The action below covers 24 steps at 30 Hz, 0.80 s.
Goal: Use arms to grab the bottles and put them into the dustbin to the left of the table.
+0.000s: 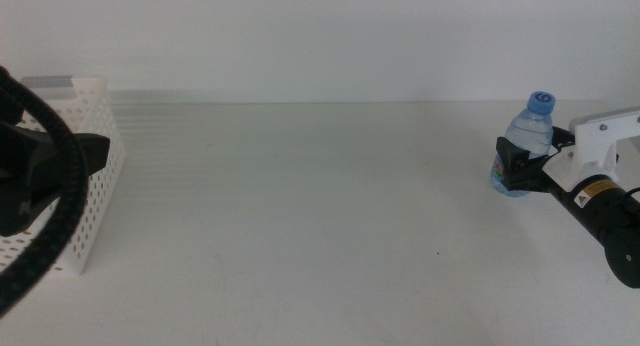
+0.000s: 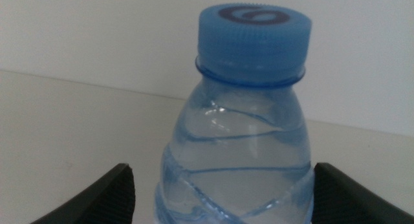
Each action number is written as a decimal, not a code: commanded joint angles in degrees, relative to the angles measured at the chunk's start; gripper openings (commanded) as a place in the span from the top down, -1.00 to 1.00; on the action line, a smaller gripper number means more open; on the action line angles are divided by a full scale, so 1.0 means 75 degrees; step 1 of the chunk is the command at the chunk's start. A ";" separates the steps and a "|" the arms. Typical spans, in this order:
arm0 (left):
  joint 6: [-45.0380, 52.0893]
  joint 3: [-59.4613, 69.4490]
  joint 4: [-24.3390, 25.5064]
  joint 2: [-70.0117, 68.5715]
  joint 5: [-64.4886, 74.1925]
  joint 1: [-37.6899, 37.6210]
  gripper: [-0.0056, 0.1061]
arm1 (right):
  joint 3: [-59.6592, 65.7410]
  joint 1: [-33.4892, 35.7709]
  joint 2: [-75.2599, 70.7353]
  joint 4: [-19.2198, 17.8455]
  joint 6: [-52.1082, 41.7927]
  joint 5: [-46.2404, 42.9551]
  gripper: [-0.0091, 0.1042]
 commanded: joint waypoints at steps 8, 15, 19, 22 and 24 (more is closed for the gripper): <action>-0.0041 -0.0187 -0.0222 -0.0019 -0.0478 -0.0028 -0.57 | -0.0484 -0.0048 0.0153 0.0021 -0.0327 -0.0826 -0.79; -0.0041 -0.0187 -0.0222 -0.0019 -0.0478 -0.0028 -0.57 | -0.0703 -0.0048 0.0153 0.0090 -0.0028 -0.0779 0.06; -0.0041 -0.0187 -0.0222 -0.0019 -0.0478 -0.0028 -0.57 | -0.0425 -0.0039 -0.0199 -0.1144 0.1255 -0.0783 0.84; -0.0041 -0.0187 -0.0222 -0.0019 -0.0478 -0.0028 -0.57 | -0.0351 0.0049 -0.0767 -0.2173 0.1669 -0.0441 0.84; -0.0041 -0.0187 -0.0222 -0.0019 -0.0478 -0.0028 -0.57 | -0.0351 0.0237 -0.1303 -0.2550 0.1960 -0.0077 0.84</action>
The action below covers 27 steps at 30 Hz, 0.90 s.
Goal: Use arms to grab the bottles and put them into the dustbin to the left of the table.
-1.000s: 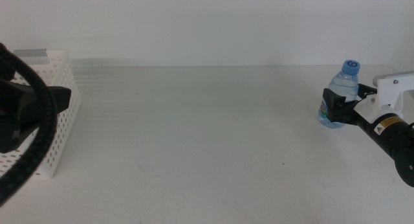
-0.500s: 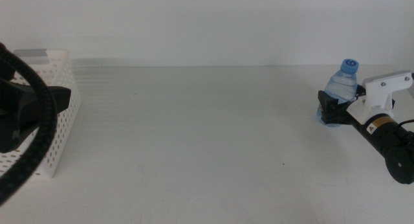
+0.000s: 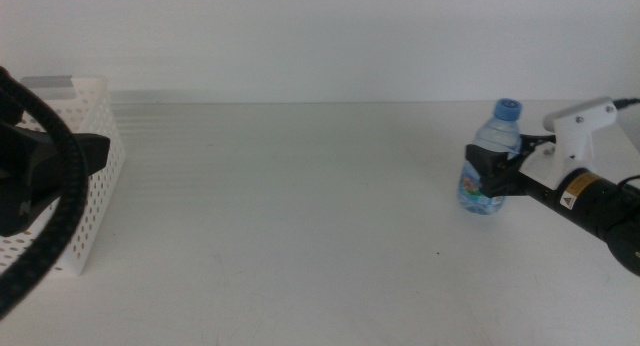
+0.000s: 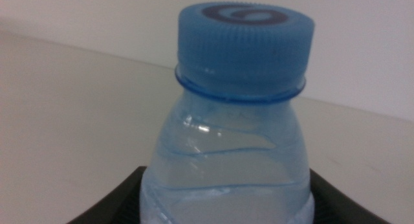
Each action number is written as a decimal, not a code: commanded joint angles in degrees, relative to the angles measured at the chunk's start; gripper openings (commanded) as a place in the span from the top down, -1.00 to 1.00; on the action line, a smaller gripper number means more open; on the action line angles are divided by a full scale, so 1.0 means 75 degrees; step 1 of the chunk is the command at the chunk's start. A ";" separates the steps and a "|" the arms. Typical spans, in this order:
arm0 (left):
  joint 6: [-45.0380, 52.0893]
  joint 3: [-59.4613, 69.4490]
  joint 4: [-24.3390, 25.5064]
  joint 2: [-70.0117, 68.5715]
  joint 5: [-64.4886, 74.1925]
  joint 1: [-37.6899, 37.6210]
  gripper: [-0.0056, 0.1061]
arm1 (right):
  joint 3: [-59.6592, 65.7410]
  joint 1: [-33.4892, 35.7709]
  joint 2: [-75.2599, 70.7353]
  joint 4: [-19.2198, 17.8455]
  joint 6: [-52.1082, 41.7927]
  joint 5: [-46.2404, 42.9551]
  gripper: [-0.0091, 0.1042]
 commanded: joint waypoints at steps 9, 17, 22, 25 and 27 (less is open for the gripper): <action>-0.0041 -0.0187 -0.0222 -0.0019 -0.0478 -0.0028 -0.57 | -0.0764 0.1783 -0.2525 -0.1521 0.1979 0.0893 0.84; -0.0041 -0.0187 -0.0222 -0.0019 -0.0478 -0.0028 -0.57 | -0.1856 0.3090 -0.2017 -0.2437 0.2936 0.0904 0.84; -0.0041 -0.0187 -0.0222 -0.0019 -0.0478 -0.0028 -0.57 | -0.2651 0.3626 -0.1057 -0.2461 0.2936 0.0896 0.84; -0.0041 -0.0187 -0.0222 -0.0019 -0.0478 -0.0028 -0.57 | -0.3197 0.3831 -0.0398 -0.2461 0.2930 0.0896 0.84; -0.0041 -0.0187 -0.0222 -0.0019 -0.0478 -0.0028 -0.57 | -0.3723 0.3912 0.0220 -0.2461 0.2731 0.0869 0.84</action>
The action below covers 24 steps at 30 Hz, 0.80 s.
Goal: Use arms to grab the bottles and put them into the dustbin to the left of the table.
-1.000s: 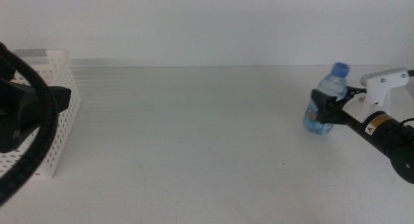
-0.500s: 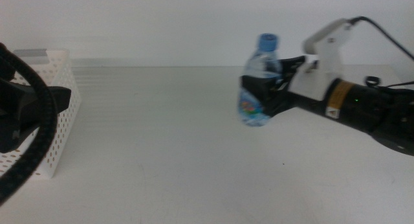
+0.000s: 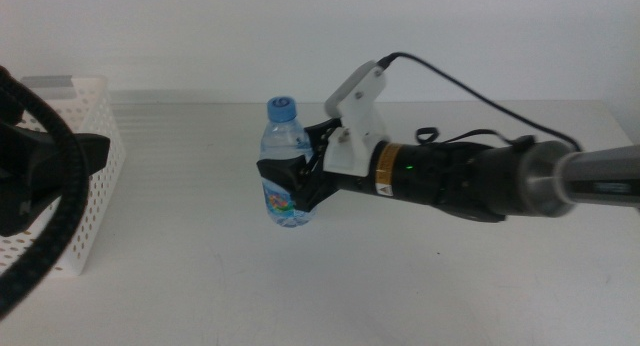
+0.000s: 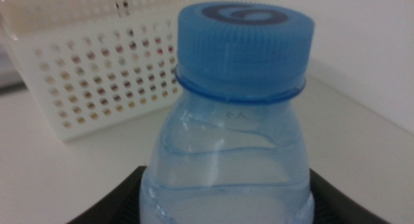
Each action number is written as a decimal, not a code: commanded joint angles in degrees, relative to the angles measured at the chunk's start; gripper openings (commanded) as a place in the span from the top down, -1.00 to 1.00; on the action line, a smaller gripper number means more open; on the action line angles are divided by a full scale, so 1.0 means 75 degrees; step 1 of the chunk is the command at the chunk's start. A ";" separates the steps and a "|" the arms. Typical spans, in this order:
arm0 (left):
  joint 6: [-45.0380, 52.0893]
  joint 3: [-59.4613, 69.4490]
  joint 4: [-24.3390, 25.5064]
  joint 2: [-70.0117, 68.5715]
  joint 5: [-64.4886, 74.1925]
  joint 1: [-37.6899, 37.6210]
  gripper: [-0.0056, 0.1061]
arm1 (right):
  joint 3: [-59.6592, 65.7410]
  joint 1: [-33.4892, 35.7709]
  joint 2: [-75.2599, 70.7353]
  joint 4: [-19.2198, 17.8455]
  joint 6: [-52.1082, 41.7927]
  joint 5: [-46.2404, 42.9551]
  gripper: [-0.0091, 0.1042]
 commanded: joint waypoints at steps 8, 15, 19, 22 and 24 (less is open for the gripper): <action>-0.0041 -0.0187 -0.0222 -0.0019 -0.0478 -0.0028 -0.57 | -0.1118 0.0034 0.0577 0.0335 -0.0690 -0.0789 0.84; -0.0041 -0.0187 -0.0222 -0.0019 -0.0478 -0.0028 -0.57 | -0.1088 0.0034 0.0626 0.0229 -0.0682 -0.0717 0.31; -0.0041 -0.0187 -0.0222 -0.0019 -0.0478 -0.0028 -0.57 | -0.0828 0.0034 0.0626 0.0134 -0.0691 -0.0744 -0.23; -0.0041 -0.0187 -0.0222 -0.0019 -0.0478 -0.0028 -0.57 | -0.0551 0.0034 0.0626 0.0133 -0.0691 -0.0737 -0.53; -0.0041 -0.0187 -0.0222 -0.0019 -0.0478 -0.0028 -0.57 | -0.0459 0.0034 0.0615 0.0132 -0.0681 -0.0770 -0.58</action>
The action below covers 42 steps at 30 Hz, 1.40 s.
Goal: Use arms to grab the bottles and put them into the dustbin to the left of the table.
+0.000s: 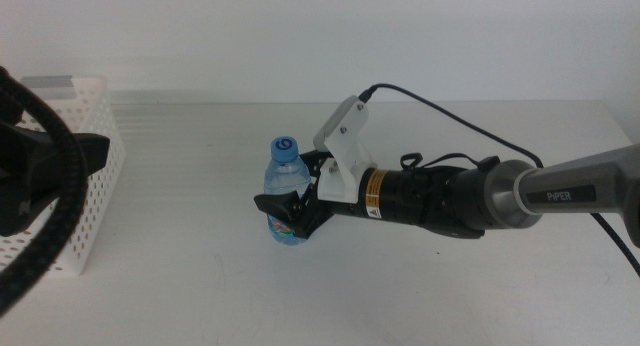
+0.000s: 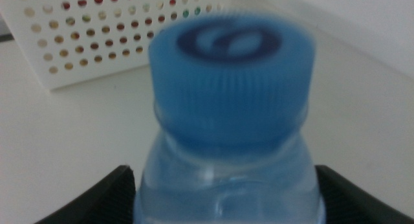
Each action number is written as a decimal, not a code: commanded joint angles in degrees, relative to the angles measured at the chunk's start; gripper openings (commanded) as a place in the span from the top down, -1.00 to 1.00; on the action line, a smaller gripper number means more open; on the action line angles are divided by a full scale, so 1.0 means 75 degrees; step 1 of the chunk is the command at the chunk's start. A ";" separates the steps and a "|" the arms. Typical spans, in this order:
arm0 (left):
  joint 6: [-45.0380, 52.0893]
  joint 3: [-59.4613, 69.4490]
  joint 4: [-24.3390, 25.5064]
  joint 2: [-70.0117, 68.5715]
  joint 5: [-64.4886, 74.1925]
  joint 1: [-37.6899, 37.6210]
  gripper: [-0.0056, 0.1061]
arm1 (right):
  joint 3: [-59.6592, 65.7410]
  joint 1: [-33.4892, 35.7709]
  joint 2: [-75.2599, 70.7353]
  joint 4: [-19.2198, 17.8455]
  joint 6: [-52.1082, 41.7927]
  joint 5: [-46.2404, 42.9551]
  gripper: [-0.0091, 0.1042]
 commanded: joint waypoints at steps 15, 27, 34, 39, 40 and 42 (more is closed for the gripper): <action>-0.0041 -0.0187 -0.0222 -0.0019 -0.0478 -0.0028 -0.57 | 0.2448 -0.0346 -0.4040 0.1023 0.0104 -0.0129 -0.58; -0.0041 -0.0187 -0.0222 -0.0019 -0.0478 -0.0028 -0.57 | 0.3499 -0.0308 -0.9046 0.3900 -0.1242 0.6144 -0.37; -0.0041 -0.0187 -0.0222 -0.0019 -0.0478 -0.0028 -0.57 | 0.3499 -0.0289 -1.0361 0.6250 -0.4399 0.8050 -0.36; -0.0041 -0.0187 -0.0222 -0.0019 -0.0478 -0.0028 -0.57 | 0.3504 -0.0289 -1.0500 0.6337 -0.4517 0.8275 -0.36; -0.0041 -0.0187 -0.0222 -0.0019 -0.0478 -0.0028 -0.57 | 0.3504 -0.0289 -1.0500 0.6329 -0.4523 0.8266 -0.36; -0.0041 -0.0187 -0.0222 -0.0019 -0.0478 -0.0028 -0.57 | 0.3504 -0.0289 -1.0491 0.6329 -0.4517 0.8273 -0.36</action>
